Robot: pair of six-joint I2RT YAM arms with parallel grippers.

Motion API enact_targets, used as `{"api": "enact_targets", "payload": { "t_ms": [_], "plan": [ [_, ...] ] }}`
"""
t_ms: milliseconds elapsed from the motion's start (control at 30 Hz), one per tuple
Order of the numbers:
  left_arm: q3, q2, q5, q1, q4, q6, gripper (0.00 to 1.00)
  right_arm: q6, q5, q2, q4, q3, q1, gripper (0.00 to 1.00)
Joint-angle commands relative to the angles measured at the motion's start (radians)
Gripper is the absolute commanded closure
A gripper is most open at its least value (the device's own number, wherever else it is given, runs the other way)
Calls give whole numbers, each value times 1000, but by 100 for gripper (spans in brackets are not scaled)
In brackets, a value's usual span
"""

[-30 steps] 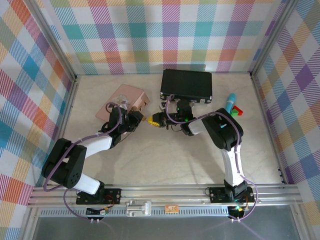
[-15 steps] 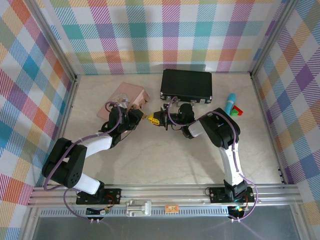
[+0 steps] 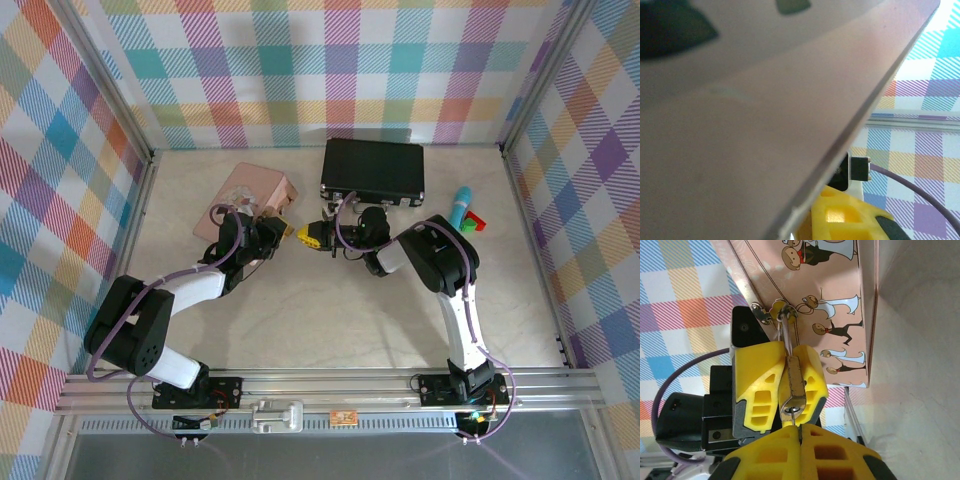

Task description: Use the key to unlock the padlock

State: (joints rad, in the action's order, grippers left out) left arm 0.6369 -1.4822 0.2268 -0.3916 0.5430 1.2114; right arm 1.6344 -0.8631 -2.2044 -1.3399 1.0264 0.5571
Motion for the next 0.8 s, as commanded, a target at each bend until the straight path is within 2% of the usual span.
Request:
{"api": "enact_targets", "payload": {
  "t_ms": [0, 200, 300, 433, 600, 767],
  "plan": [
    [52, 55, 279, -93, 42, 6, 100, -96, 75, -18, 82, 68, 15, 100],
    [64, 54, 348, -93, 14, -27, 100, -282, 62, 35, 292, 80, 7, 100],
    [66, 61, 324, -91, -6, -52, 100, -263, 61, 42, 282, 76, 7, 100],
    [70, 84, 246, -71, -80, -127, 100, -125, 84, 43, 155, 24, 8, 100],
    [61, 112, 87, -45, -153, -208, 100, -41, 134, 81, 104, -88, 9, 100],
    [52, 116, -41, -44, -147, -186, 100, 10, 174, 109, 41, -175, 17, 100]
  ]
}}
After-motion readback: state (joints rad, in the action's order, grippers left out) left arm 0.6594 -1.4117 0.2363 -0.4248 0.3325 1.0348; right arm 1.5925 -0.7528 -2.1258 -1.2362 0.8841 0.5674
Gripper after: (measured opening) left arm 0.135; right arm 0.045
